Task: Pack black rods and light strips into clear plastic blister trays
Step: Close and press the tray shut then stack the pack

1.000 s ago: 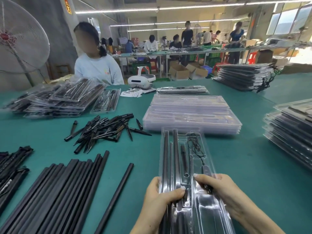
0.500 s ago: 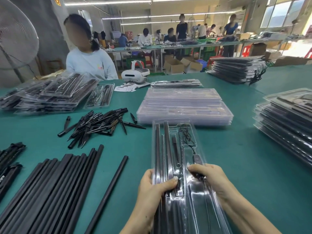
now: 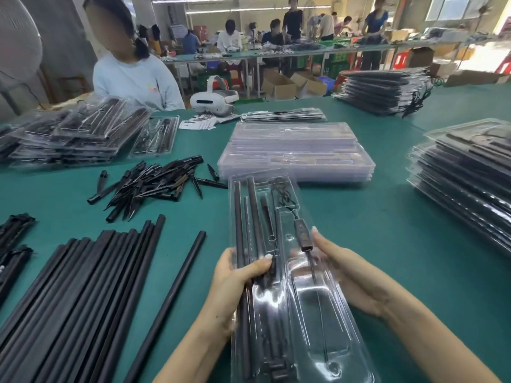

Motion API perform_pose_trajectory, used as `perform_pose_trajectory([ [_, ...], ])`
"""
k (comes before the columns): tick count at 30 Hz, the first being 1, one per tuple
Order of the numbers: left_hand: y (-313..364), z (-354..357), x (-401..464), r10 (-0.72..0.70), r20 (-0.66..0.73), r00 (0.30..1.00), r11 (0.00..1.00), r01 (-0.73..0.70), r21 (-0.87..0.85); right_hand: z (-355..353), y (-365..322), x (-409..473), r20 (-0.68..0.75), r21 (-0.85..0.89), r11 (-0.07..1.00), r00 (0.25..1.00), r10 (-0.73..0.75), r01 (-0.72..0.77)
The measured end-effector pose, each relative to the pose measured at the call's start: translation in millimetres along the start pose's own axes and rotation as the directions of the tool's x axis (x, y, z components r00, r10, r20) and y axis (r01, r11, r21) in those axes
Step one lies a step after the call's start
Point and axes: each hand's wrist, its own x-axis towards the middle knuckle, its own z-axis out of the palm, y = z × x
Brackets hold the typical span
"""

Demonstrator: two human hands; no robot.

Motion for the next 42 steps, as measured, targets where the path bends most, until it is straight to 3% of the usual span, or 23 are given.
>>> perform_pose_trajectory([
  [3,3,-3,-1,0.019,0.009,1.000,1.000,-0.019,0.018,-9,24,-30,0.170,0.233,0.971,0.985,0.011,-0.051],
  [6,5,-4,0,0.015,-0.027,1.000,1.000,-0.014,0.022,-6,50,-63,0.398,0.362,0.915,0.917,0.021,-0.178],
  [8,8,-4,2,0.025,-0.038,0.999,0.999,-0.024,0.040,2,65,-80,0.339,0.357,0.931,0.939,-0.052,-0.077],
  [10,10,-4,3,0.025,-0.030,0.999,0.998,-0.023,0.054,12,71,-82,0.342,0.393,0.917,0.937,-0.075,-0.071],
  [12,14,-4,3,0.009,-0.019,1.000,0.998,-0.008,0.060,8,79,-71,0.219,0.368,0.924,0.975,0.027,-0.108],
  [13,14,-4,3,0.004,-0.022,1.000,0.999,-0.003,0.052,8,79,-76,0.055,0.483,0.868,0.994,0.097,-0.111],
  [14,14,-5,4,-0.013,-0.027,1.000,0.999,0.014,0.047,0,86,-85,-0.006,0.601,0.799,1.000,0.004,0.000],
  [15,14,-5,5,-0.027,-0.030,0.999,0.999,0.028,0.038,-2,91,-85,0.011,0.515,0.856,0.998,-0.063,0.048],
  [16,13,-7,7,-0.038,-0.026,0.999,0.999,0.038,0.024,-7,92,-82,0.000,0.465,0.885,0.999,-0.039,0.034],
  [19,9,-9,9,-0.093,-0.047,0.995,0.995,0.092,-0.027,-1,88,-81,0.170,0.292,0.943,0.979,0.111,-0.158],
  [21,6,-8,9,-0.100,-0.062,0.993,0.995,0.100,-0.012,3,74,-94,0.317,0.418,0.873,0.941,0.120,-0.252],
  [25,5,-7,8,-0.116,-0.043,0.992,0.993,0.115,-0.017,4,66,-97,0.419,0.404,0.895,0.908,0.002,-0.188],
  [31,1,-5,7,-0.104,-0.047,0.993,0.990,0.099,-0.099,-1,57,-100,0.180,0.281,0.955,0.982,0.049,-0.099],
  [35,0,-2,2,-0.067,-0.045,0.997,0.996,0.064,-0.061,3,53,-102,0.077,-0.009,0.998,0.995,0.058,-0.057],
  [39,0,-6,3,-0.063,-0.049,0.997,0.996,0.059,-0.072,9,45,-108,-0.029,-0.229,0.970,0.996,-0.086,0.077],
  [42,-1,-10,5,-0.071,-0.035,0.997,0.993,0.067,-0.095,15,44,-110,-0.120,-0.372,0.924,0.982,-0.146,0.092],
])
